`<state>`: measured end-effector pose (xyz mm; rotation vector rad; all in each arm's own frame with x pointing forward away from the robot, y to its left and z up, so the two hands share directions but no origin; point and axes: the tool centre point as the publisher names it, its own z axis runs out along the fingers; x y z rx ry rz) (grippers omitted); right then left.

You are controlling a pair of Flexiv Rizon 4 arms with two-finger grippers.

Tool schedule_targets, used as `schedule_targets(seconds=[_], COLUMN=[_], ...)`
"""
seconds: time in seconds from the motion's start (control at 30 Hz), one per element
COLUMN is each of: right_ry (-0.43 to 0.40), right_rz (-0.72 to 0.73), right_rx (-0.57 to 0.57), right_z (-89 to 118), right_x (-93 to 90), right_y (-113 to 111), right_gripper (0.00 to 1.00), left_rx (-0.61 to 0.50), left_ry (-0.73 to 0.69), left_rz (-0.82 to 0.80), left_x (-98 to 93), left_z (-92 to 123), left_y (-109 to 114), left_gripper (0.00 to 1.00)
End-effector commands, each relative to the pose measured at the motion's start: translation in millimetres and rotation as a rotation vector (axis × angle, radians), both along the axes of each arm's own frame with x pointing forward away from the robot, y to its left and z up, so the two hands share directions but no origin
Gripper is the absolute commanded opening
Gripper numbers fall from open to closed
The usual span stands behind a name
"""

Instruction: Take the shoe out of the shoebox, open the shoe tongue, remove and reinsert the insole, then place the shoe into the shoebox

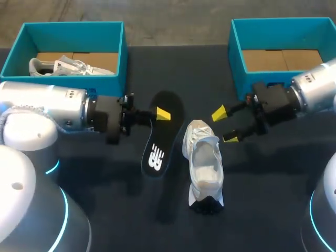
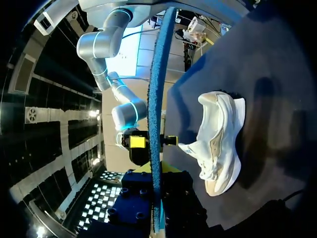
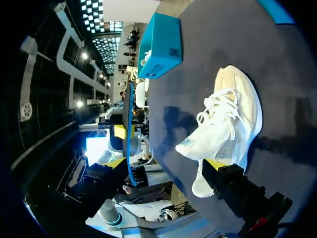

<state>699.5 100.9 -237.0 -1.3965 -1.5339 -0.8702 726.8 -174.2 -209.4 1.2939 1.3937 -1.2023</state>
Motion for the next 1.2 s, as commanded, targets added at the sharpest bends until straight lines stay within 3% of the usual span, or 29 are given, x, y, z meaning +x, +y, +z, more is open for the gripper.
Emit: schedule_targets(seconds=[0.03,0.33,0.47,0.77,0.97,1.2], right_ry=[-0.001,-0.001,-0.082,-0.137,-0.185,-0.295], right_rz=[-0.002,-0.002,0.031,0.057,0.117,0.233], right_rx=[-0.004,-0.004,-0.025,-0.118,-0.198,-0.274], right_z=[3,3,7,12,12,-1], right_x=[-2.0,-2.0,-13.3,-52.0,-73.2,-93.0], right_y=[-3,-3,-5,-25,-33,-37], right_gripper=[1.0,1.0,1.0,1.0,1.0,1.0], left_rx=[0.013,0.013,0.004,0.073,0.113,0.136], left_ry=[-0.001,-0.001,0.062,0.127,0.176,0.244], left_rz=[0.015,0.015,-0.011,-0.026,-0.056,-0.086], left_x=[-10.2,-10.2,-28.0,-71.5,-97.3,-115.5], left_z=[6,6,5,-1,-16,-37], left_y=[7,7,4,1,-6,-19], left_gripper=[0.0,0.0,0.0,0.0,0.0,0.0])
